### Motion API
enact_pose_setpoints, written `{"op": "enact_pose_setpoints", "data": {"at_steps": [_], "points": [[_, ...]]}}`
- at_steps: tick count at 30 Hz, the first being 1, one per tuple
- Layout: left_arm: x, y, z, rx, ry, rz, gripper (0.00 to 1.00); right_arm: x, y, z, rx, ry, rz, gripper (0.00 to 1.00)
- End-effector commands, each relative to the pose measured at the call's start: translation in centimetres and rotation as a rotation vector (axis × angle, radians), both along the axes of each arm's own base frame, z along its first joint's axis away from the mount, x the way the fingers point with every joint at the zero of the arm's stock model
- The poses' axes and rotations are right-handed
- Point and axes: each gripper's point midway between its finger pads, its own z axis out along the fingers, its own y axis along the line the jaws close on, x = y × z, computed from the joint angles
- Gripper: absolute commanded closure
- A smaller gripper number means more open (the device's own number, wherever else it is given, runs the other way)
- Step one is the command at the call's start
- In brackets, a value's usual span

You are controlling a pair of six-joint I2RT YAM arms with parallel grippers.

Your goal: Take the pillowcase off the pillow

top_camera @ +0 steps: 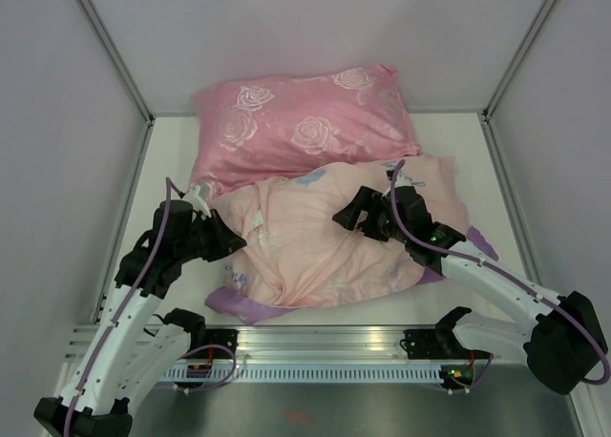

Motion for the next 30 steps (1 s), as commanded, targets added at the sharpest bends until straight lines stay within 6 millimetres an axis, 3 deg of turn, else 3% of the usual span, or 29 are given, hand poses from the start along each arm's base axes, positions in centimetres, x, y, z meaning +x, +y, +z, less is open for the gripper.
{"op": "enact_pose_setpoints", "data": {"at_steps": [1,4,5,9,12,13,14,15,16,18,19,20,21,22,24,25,27,28,30], "points": [[0.6,-0.4,0.2,-0.017,-0.003,0.002,0.87,0.1,-6.5,-4.7,-0.195,0.083,-0.127,0.06],[0.8,-1.0,-0.6,-0.038,0.017,-0.017,0.89,0.1,-7.9,-4.8,-0.200,0.089,-0.145,0.06],[0.9,-1.1,-0.8,-0.042,0.021,-0.019,0.98,0.1,-7.8,-4.8,-0.194,0.095,-0.135,0.06],[0.9,-1.6,-1.2,-0.060,0.020,-0.036,0.98,-0.8,-6.4,-4.0,-0.185,0.090,0.004,0.06],[0.8,-1.5,-1.6,-0.061,0.018,-0.032,0.98,-0.5,-5.8,-0.5,-0.198,0.009,0.026,0.06],[0.7,-1.6,-1.7,-0.064,0.018,-0.035,0.98,-0.6,-4.1,2.6,-0.188,-0.063,0.068,0.06],[0.7,-1.7,-1.6,-0.077,0.016,-0.040,0.98,-1.1,-3.4,3.7,-0.205,-0.077,0.089,0.06],[0.5,-1.9,-1.9,-0.087,0.019,-0.044,0.98,-2.5,-1.2,4.9,-0.209,-0.106,0.158,0.06],[0.3,-2.1,-1.4,-0.108,-0.002,-0.051,0.98,-2.4,0.3,8.1,-0.187,-0.165,0.169,0.06],[0.1,-2.5,-0.9,-0.147,-0.021,-0.059,0.98,-3.4,2.9,9.0,-0.201,-0.168,0.229,0.07],[-0.1,-2.4,-1.0,-0.155,-0.026,-0.058,0.98,-4.1,4.8,11.1,-0.190,-0.219,0.256,0.06],[-0.3,-2.5,-0.9,-0.166,-0.028,-0.058,0.98,-4.3,6.2,10.2,-0.222,-0.207,0.285,0.06],[-0.4,-2.5,-1.1,-0.170,-0.026,-0.061,0.98,-4.9,7.8,11.5,-0.210,-0.232,0.317,0.07],[-0.6,-2.7,-1.0,-0.175,-0.027,-0.069,0.98,-4.6,9.0,10.3,-0.248,-0.214,0.324,0.07],[-0.9,-2.7,-0.8,-0.179,-0.025,-0.079,0.98,-4.9,11.1,10.6,-0.247,-0.234,0.349,0.06],[-1.0,-2.7,-0.9,-0.178,-0.022,-0.081,0.98,-4.3,12.1,9.1,-0.279,-0.215,0.345,0.07],[-1.4,-2.5,-0.7,-0.174,-0.024,-0.080,0.98,-3.7,13.1,8.4,-0.298,-0.205,0.326,0.08],[-1.5,-2.5,-0.5,-0.174,-0.031,-0.080,0.98,-3.2,13.6,6.9,-0.331,-0.186,0.318,0.09],[-1.5,-2.2,-0.2,-0.167,-0.046,-0.068,0.98,-2.5,14.0,5.8,-0.351,-0.171,0.290,0.12]]}}
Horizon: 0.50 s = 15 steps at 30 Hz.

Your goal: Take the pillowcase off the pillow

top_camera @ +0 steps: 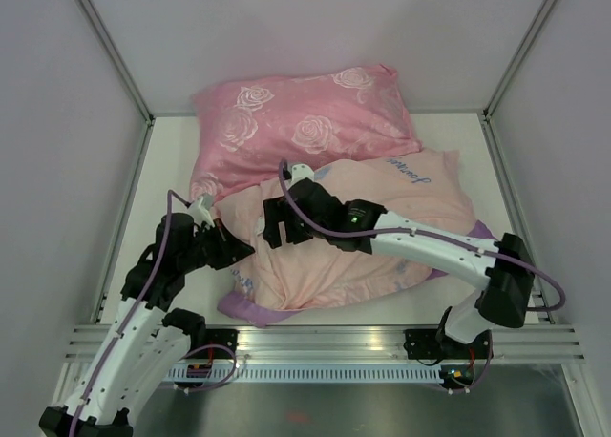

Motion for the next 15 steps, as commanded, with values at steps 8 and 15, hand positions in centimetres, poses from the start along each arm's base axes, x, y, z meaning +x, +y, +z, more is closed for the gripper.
{"op": "enact_pose_setpoints", "data": {"at_steps": [8,15], "points": [[-0.1,0.2,0.3,-0.005,0.024,0.026,0.98,2.4,1.5,-3.7,-0.103,0.007,-0.115,0.33],[0.3,1.1,-0.6,0.040,0.055,0.084,0.98,2.7,-4.4,-3.7,-0.177,-0.070,-0.276,0.73]]}}
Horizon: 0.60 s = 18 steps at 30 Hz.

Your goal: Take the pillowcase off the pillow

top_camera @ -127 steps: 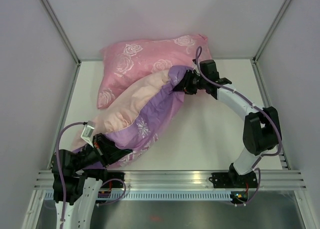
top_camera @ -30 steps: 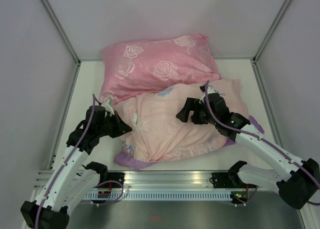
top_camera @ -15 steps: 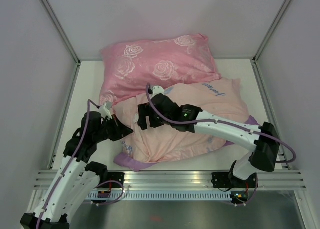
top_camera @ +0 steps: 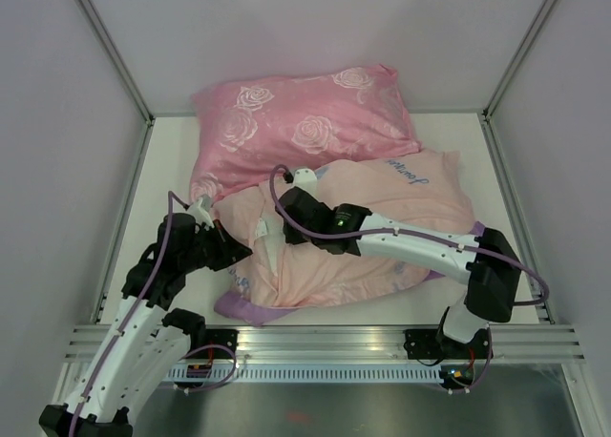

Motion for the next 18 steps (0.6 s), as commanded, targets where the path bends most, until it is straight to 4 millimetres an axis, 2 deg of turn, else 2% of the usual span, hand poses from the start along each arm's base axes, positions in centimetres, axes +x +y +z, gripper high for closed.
{"op": "enact_pose_setpoints", "data": {"at_steps": [1,2,5,6,8,10,12,15,17,18], "points": [[0.4,0.6,0.1,0.019,0.020,0.056,0.98,0.3,-4.6,0.5,-0.067,-0.066,-0.125,0.75],[0.4,0.7,-0.1,0.022,0.027,0.059,0.98,0.1,-5.2,0.6,-0.072,-0.071,-0.138,0.78],[0.3,0.8,-0.3,0.029,0.033,0.065,0.98,-0.4,-8.0,0.5,-0.097,-0.092,-0.176,0.97],[0.4,0.9,-0.4,0.032,0.032,0.069,0.98,-0.4,-8.7,0.4,-0.113,-0.103,-0.189,1.00],[0.3,1.1,-0.4,0.038,0.036,0.075,0.98,-0.8,-9.9,-0.1,-0.117,-0.105,-0.200,1.00],[0.3,1.2,-0.4,0.047,0.028,0.078,0.98,-1.3,-10.2,-1.0,-0.114,-0.097,-0.189,1.00],[0.1,1.4,-0.3,0.060,0.032,0.075,0.98,-1.5,-10.0,-1.0,-0.078,-0.092,-0.184,1.00],[-0.3,1.9,0.8,0.078,0.011,0.076,0.98,-2.0,-9.9,-1.7,-0.056,-0.074,-0.167,1.00],[-0.5,2.1,2.6,0.073,-0.028,0.082,0.98,-2.4,-9.8,-2.1,-0.050,-0.060,-0.150,1.00],[-0.8,2.3,3.3,0.067,-0.039,0.091,0.94,-2.5,-9.7,-2.1,-0.039,-0.061,-0.146,1.00]]}}
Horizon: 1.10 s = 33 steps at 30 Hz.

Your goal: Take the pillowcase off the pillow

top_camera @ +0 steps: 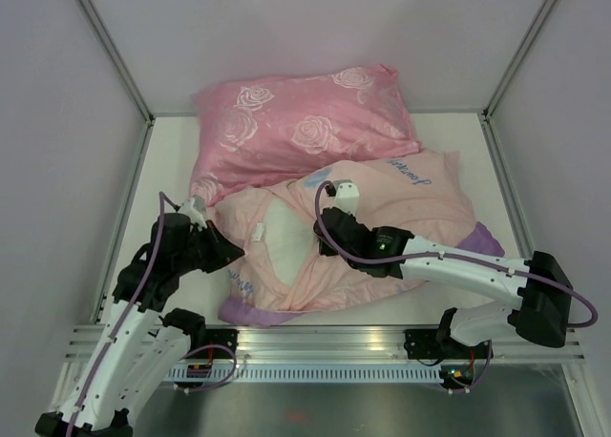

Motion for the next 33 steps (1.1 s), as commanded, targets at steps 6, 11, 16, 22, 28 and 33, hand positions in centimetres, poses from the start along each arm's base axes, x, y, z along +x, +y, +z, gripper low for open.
{"op": "enact_pose_setpoints", "data": {"at_steps": [6,11,16,22,28,33], "points": [[0.1,0.1,8.9,-0.054,-0.241,-0.012,0.28,-1.2,-1.2,-1.2,0.001,0.032,0.024,1.00],[2.7,-1.8,10.9,-0.007,-0.223,-0.122,0.19,-1.3,-0.4,-0.9,0.025,0.037,0.047,1.00],[6.1,-1.4,9.7,0.155,-0.167,-0.070,0.14,-1.4,0.6,-0.5,0.060,0.047,0.070,1.00],[7.0,-3.1,7.2,0.262,-0.119,-0.131,0.12,-1.4,0.3,0.3,0.072,0.031,0.063,1.00],[7.7,-0.9,2.6,0.448,-0.006,-0.043,0.18,-1.4,-0.5,0.8,0.081,0.016,0.043,1.00],[7.6,2.2,-1.5,0.627,0.113,0.052,0.21,-1.4,-2.3,0.6,0.047,0.002,0.000,1.00]]}}
